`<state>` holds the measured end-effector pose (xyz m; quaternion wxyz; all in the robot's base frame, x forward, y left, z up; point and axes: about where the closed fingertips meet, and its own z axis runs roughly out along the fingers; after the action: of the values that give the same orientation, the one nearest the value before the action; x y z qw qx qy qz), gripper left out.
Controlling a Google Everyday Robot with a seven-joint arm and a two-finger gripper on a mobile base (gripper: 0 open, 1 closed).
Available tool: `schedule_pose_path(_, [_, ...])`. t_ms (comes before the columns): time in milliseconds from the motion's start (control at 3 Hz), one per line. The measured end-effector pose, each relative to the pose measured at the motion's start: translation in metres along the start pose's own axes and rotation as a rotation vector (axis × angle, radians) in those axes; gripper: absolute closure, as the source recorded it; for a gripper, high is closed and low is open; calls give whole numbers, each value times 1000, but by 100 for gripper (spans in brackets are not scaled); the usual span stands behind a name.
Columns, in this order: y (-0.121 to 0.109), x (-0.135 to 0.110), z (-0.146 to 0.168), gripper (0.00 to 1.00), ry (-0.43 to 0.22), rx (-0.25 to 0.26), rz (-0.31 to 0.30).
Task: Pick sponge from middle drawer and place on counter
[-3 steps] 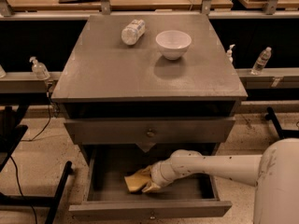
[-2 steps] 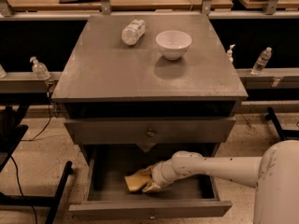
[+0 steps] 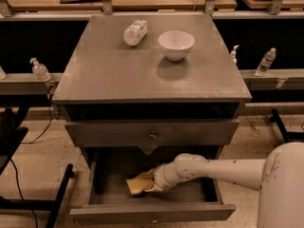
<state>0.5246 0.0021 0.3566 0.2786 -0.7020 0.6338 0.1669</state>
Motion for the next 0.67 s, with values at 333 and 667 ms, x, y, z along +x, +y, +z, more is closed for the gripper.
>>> schedule_pose_path(333, [-7, -6, -6, 100, -42, 47, -25])
schedule_pose_path(667, [-13, -18, -25, 100, -96, 111, -61])
